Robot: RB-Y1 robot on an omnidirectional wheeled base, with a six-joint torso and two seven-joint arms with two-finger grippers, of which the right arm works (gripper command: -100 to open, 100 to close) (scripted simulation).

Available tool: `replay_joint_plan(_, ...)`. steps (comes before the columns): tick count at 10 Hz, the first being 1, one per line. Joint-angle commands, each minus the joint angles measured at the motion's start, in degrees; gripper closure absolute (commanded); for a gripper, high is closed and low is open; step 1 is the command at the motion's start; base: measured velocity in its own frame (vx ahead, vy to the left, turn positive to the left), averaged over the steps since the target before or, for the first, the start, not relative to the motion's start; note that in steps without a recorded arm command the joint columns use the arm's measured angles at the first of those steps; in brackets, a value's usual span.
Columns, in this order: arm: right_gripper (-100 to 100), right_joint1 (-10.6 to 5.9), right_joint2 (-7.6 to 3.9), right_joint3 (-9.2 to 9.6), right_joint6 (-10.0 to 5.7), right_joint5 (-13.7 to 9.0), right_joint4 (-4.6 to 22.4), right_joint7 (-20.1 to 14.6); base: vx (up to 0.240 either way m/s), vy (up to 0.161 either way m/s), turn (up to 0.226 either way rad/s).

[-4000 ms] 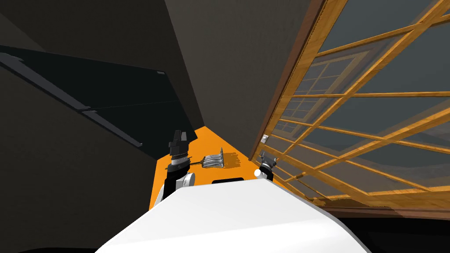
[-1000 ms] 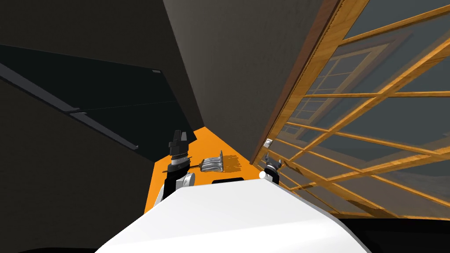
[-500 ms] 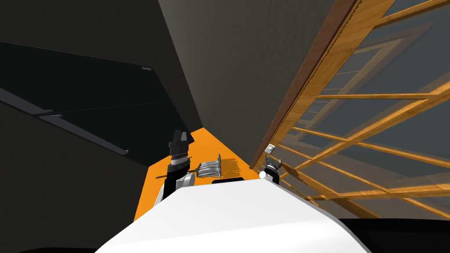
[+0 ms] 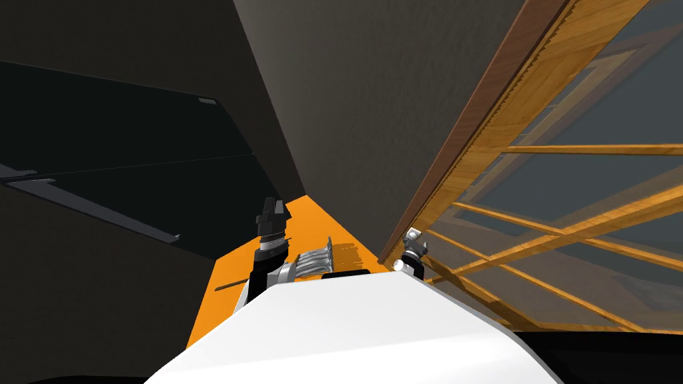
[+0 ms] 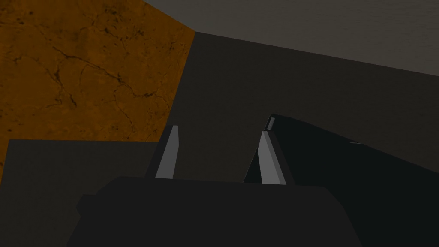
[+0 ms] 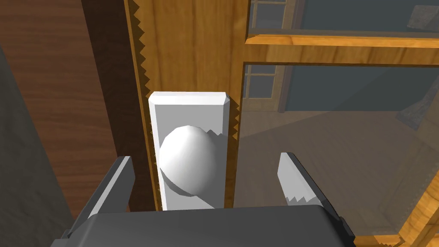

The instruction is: Pull the door open

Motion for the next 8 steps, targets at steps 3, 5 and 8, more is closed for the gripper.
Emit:
replay_joint_plan(3,100,0.20,0.22,0.13,-0.08,0.1,0.0,0.0,0.045,-0.034,0.003)
replay_joint_plan(5,100,0.20,0.22,0.13,-0.08,0.1,0.0,0.0,-0.003,0.014,0.007)
replay_joint_plan(8,100,0.20,0.22,0.13,-0.08,0.1,0.0,0.0,0.000,0.000,0.000)
